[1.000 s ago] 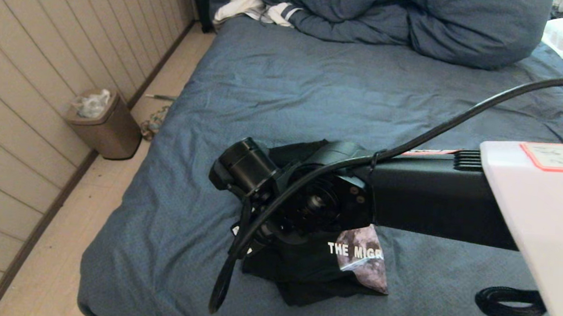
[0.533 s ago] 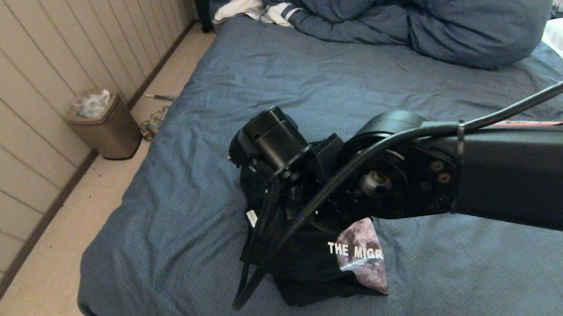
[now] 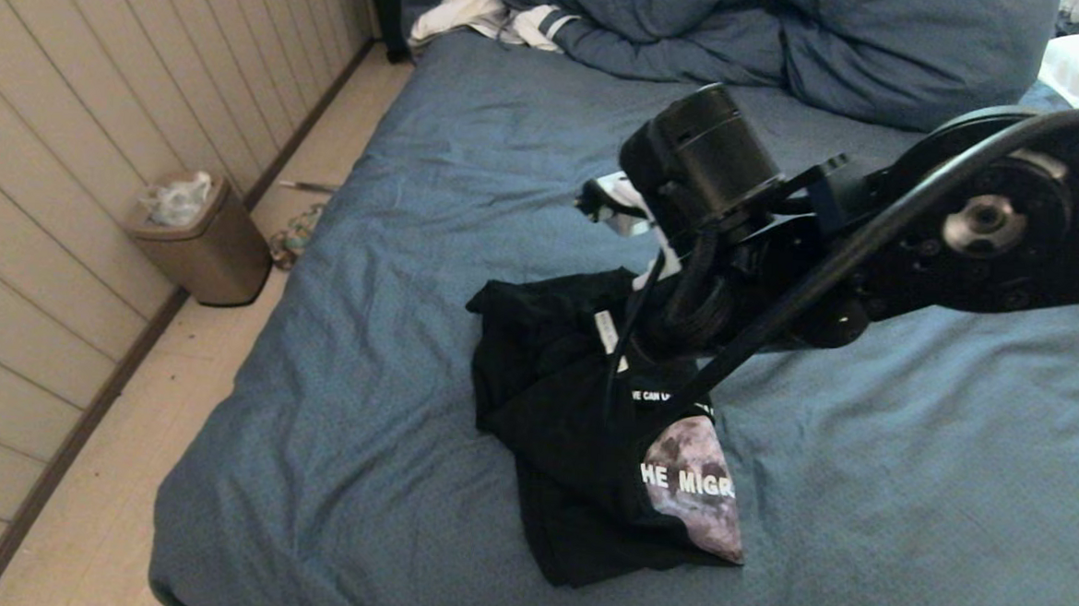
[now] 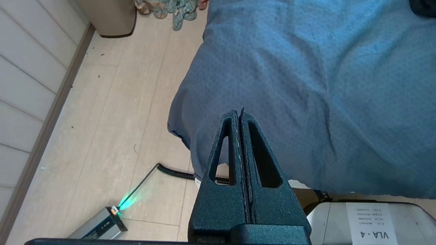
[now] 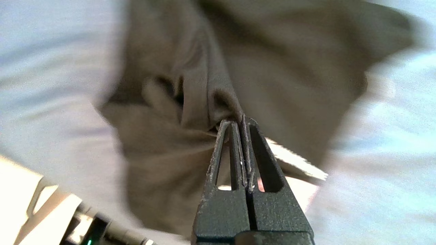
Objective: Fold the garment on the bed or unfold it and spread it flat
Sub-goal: Unford the black T-shirt
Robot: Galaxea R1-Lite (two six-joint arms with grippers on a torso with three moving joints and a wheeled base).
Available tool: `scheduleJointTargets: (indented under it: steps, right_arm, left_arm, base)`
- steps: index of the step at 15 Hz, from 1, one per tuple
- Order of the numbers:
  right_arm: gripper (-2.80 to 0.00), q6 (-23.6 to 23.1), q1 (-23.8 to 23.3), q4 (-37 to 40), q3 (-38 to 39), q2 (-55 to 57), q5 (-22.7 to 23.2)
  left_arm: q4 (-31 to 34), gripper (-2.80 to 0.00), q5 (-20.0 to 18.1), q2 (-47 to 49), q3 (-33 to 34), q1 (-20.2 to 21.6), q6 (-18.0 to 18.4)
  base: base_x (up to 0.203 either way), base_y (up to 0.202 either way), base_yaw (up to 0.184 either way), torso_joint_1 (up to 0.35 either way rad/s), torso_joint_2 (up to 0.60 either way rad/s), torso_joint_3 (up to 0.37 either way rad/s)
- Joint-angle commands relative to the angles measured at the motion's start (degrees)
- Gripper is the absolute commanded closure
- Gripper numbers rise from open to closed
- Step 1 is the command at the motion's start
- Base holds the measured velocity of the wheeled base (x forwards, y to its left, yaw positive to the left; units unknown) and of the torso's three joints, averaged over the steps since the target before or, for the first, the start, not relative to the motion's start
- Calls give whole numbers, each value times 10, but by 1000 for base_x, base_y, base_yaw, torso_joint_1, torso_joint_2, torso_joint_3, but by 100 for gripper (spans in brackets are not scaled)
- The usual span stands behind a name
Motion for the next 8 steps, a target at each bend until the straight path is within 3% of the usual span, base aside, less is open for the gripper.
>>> scheduleJointTargets:
  steps: [1, 5, 8]
  right_arm:
    - [0, -2, -64, 1, 34, -59, 1]
    - [0, -15, -195, -7, 105, -122, 5]
    - [0, -39, -301, -65, 190, -152, 7]
  left_arm:
    - [0, 0, 0, -2, 0, 0, 0]
    - [0, 0, 0, -2, 0, 0, 0]
    - [0, 0, 0, -2, 0, 0, 0]
  base:
    - [0, 0, 0, 0, 0, 0]
    - [0, 0, 0, 0, 0, 0]
    - [0, 0, 0, 0, 0, 0]
